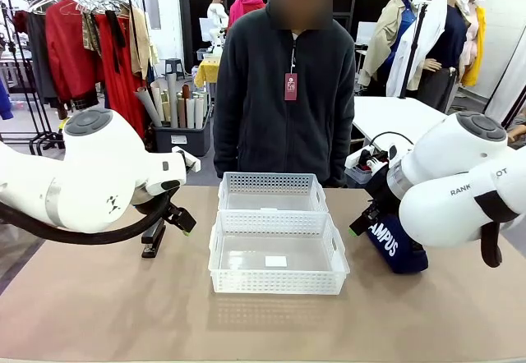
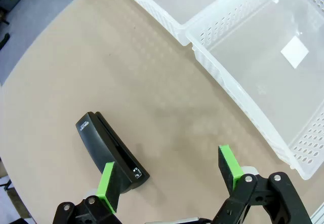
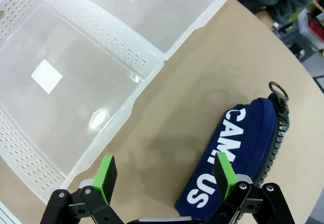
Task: Distribute items into two baskets.
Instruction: Pick up the Pencil pouch that the person points to.
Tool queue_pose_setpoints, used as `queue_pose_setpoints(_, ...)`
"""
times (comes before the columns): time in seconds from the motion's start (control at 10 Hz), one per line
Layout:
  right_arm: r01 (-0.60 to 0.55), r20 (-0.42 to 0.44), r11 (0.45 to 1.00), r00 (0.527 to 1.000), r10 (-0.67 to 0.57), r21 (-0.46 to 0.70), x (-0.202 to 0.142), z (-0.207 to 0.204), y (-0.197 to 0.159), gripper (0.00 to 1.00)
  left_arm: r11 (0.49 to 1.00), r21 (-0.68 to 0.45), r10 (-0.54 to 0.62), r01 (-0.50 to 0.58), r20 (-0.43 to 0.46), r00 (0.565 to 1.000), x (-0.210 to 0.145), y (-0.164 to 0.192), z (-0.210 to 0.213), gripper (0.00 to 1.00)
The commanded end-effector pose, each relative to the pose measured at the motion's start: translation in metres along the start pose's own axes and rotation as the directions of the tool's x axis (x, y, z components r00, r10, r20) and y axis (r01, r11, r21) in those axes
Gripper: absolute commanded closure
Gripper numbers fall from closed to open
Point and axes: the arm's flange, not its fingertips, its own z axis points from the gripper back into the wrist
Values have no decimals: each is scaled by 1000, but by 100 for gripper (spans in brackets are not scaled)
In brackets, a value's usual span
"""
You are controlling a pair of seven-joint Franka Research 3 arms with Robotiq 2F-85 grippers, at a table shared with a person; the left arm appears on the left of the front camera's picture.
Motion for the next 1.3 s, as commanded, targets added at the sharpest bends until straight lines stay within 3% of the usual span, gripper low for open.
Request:
queue_pose_setpoints(0.0,1,0,1000,1000,-1,0,0,0,0,0,1000,0,0,0,0,1000,0,0,0,0)
queue_pose_setpoints(0.7,0,0,1000,1000,0,0,0,0,0,0,999,-27,-29,29,13,1000,3,-4,0,0)
queue_pose_setpoints(1.2,59,-65,982,997,-48,177,15,23,-13,0,987,-158,-16,29,85,996,-10,-13,12,0)
